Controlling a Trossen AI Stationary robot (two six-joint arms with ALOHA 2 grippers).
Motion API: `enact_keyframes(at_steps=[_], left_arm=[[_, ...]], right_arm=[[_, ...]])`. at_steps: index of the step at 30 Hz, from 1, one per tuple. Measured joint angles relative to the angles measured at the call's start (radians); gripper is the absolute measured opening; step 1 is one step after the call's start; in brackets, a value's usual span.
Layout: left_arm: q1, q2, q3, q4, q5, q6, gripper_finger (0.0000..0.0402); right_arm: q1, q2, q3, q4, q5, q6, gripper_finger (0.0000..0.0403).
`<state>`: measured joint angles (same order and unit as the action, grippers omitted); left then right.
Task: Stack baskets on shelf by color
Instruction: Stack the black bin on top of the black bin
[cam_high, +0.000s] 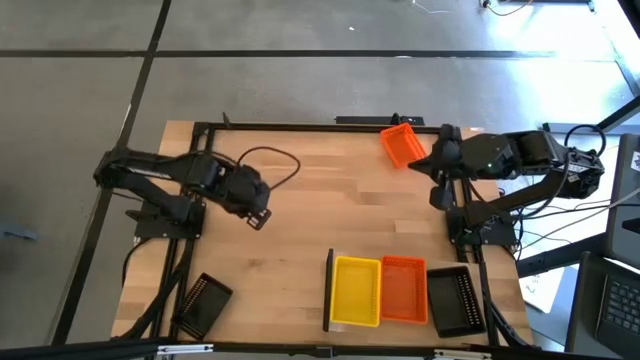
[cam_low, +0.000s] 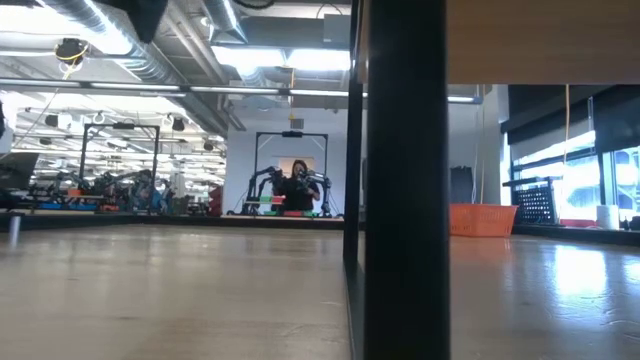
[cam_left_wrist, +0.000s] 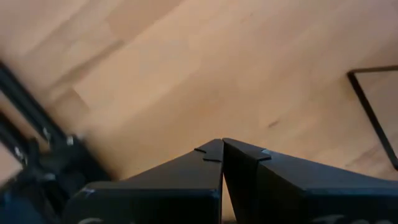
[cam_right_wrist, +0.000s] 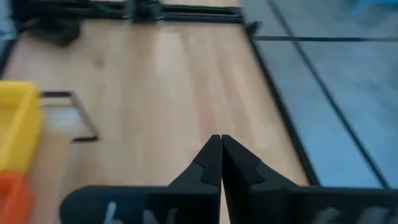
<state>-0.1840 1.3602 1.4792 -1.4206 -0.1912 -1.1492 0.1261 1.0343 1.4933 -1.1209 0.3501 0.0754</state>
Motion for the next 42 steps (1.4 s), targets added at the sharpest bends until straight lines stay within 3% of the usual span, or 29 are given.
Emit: enact_keyframes(at_steps=[11, 15, 24, 35, 42], left_arm=[[-0.175, 0.0, 0.0, -0.019, 0.003, -0.259, 0.0], [-0.221, 0.0, 0.0, -0.019, 0.023, -0.36, 0.0], [-0.279, 0.054, -0.001, -0.018, 0.165, -0.367, 0.0002], [-0.337, 0.17, -0.001, 0.022, 0.348, -0.376, 0.0066], [-0.405, 0.273, -0.001, 0.05, 0.441, -0.505, 0.0066]], right_arm=[[0.0, 0.018, 0.0, 0.043, -0.318, -0.16, 0.0], [0.0, 0.018, 0.0, 0.088, -0.326, -0.195, 0.0], [0.0, 0.018, 0.0, 0.115, -0.326, -0.217, 0.0], [0.0, 0.018, 0.0, 0.115, -0.325, -0.216, 0.0], [0.0, 0.018, 0.0, 0.115, -0.326, -0.216, 0.0]])
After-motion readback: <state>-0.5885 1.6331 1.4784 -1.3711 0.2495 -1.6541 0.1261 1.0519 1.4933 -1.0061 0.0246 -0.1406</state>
